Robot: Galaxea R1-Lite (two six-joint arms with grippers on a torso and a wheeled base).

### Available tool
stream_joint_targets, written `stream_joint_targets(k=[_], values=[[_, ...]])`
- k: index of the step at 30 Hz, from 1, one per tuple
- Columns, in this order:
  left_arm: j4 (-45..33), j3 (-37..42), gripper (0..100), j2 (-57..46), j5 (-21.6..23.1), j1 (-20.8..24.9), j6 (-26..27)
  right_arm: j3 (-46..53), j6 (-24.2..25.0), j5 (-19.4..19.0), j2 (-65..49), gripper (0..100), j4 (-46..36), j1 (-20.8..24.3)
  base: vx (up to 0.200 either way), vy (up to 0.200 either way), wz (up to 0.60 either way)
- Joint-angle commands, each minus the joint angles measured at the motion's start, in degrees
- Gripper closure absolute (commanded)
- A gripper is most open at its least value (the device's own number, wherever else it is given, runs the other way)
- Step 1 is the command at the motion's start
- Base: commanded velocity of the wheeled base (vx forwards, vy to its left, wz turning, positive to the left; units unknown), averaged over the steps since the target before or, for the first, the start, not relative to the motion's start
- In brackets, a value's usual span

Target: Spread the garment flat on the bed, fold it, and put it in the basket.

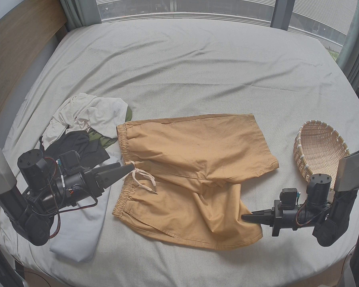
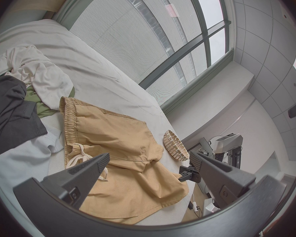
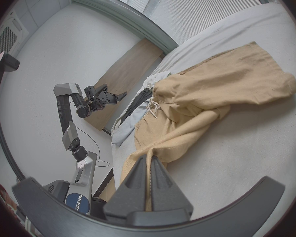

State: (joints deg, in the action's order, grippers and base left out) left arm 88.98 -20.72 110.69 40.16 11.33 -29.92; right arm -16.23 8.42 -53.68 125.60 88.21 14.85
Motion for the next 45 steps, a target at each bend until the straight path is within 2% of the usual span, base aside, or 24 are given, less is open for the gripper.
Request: stream_joint_targets(k=[1, 5, 15, 21, 31, 34, 45], values=[[0.05, 0.16, 0, 0.14, 0.01, 0.54, 0.03, -2.41, 0.63, 0.68, 1.31, 100, 0.03, 2.2, 0.0, 0.0, 0.0], [0.05, 0.07, 0, 0.23, 0.01, 0.36, -0.05, -6.63, 4.58, 2.61, 3.69, 100, 0.12, 4.31, 0.0, 0.0, 0.0], [0.05, 0.77, 0, -0.04, -0.08, 0.28, 0.03, -17.79, 7.22, 9.55, 10.81, 100, 0.03, 8.97, 0.0, 0.0, 0.0], [0.05, 0.77, 0, -0.12, -0.08, 0.45, 0.03, -20.34, 9.86, 11.66, 10.72, 100, 0.12, 11.96, 0.0, 0.0, 0.0], [0.05, 0.77, 0, -0.3, -0.08, 0.36, 0.03, -20.25, 10.3, 12.1, 9.31, 100, 0.12, 15.21, 0.0, 0.0, 0.0], [0.05, 0.77, 0, -0.21, -0.08, 0.36, -0.05, -20.78, 11.97, 12.19, 8.7, 100, 0.12, 15.83, 0.0, 0.0, 0.0], [0.05, 0.77, 0, -0.12, -0.08, 0.45, -0.05, -25.43, 12.58, 14.04, 12.04, 100, 0.03, 15.12, 0.0, 0.0, 0.0]])
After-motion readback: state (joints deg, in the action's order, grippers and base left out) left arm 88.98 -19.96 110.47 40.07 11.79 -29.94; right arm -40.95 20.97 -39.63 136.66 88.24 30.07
